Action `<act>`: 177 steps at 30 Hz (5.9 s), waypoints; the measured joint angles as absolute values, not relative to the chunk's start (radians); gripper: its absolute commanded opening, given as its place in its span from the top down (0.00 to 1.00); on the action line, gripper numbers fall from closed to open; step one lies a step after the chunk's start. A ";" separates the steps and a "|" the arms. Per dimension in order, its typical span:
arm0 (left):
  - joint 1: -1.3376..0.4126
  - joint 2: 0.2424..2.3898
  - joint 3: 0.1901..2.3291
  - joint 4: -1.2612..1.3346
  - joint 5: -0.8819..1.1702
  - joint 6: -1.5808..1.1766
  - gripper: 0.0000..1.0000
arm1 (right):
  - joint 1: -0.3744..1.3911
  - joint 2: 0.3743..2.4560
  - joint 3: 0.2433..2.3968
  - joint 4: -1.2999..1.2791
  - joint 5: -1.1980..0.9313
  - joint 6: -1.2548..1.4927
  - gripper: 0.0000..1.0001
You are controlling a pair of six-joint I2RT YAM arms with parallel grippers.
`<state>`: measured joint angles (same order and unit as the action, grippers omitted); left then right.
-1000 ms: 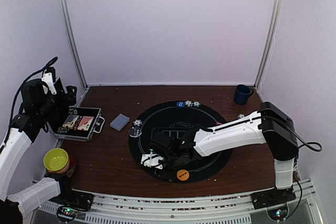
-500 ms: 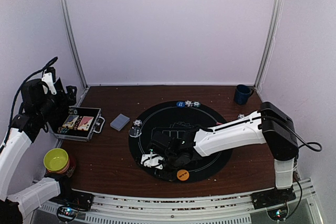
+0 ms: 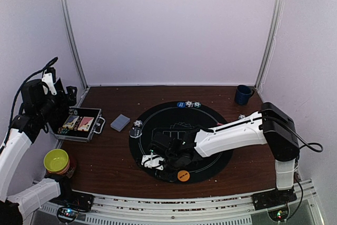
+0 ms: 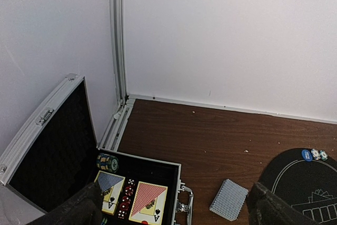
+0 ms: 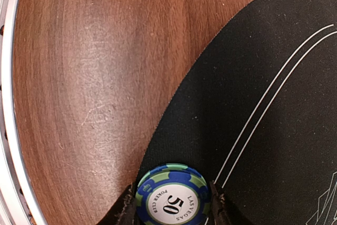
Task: Distribute texas hold em gaming equipment
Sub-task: Place the poker chips pile in the big blind area, then pick up the pile of poker chips from the pile of poker chips.
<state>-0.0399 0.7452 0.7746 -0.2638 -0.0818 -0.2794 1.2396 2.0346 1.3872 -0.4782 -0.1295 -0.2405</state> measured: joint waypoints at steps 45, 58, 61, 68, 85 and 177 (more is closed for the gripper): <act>-0.039 0.745 0.774 -0.264 -0.082 -0.279 0.02 | 1.234 1.810 1.389 -0.569 -0.158 -0.262 0.02; -0.038 0.745 0.774 -0.264 -0.081 -0.279 0.02 | 0.735 1.417 1.243 -0.545 -0.093 -0.240 0.00; -0.038 0.746 0.774 -0.263 -0.081 -0.279 0.02 | 0.549 1.365 1.132 -0.549 -0.075 -0.257 0.00; -0.038 0.748 0.774 -0.263 -0.082 -0.279 0.02 | 0.203 1.338 0.967 -0.554 -0.090 -0.331 0.04; -0.038 0.753 0.774 -0.263 -0.082 -0.279 0.02 | 0.020 1.477 0.869 -0.512 -0.186 -0.417 0.15; -0.038 0.753 0.774 -0.264 -0.082 -0.280 0.02 | 0.105 1.569 1.168 -0.649 -0.284 -0.372 0.67</act>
<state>-0.0380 0.7528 0.7742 -0.2638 -0.0818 -0.2798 0.1055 1.5692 1.1683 -0.6487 -0.2840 -0.3721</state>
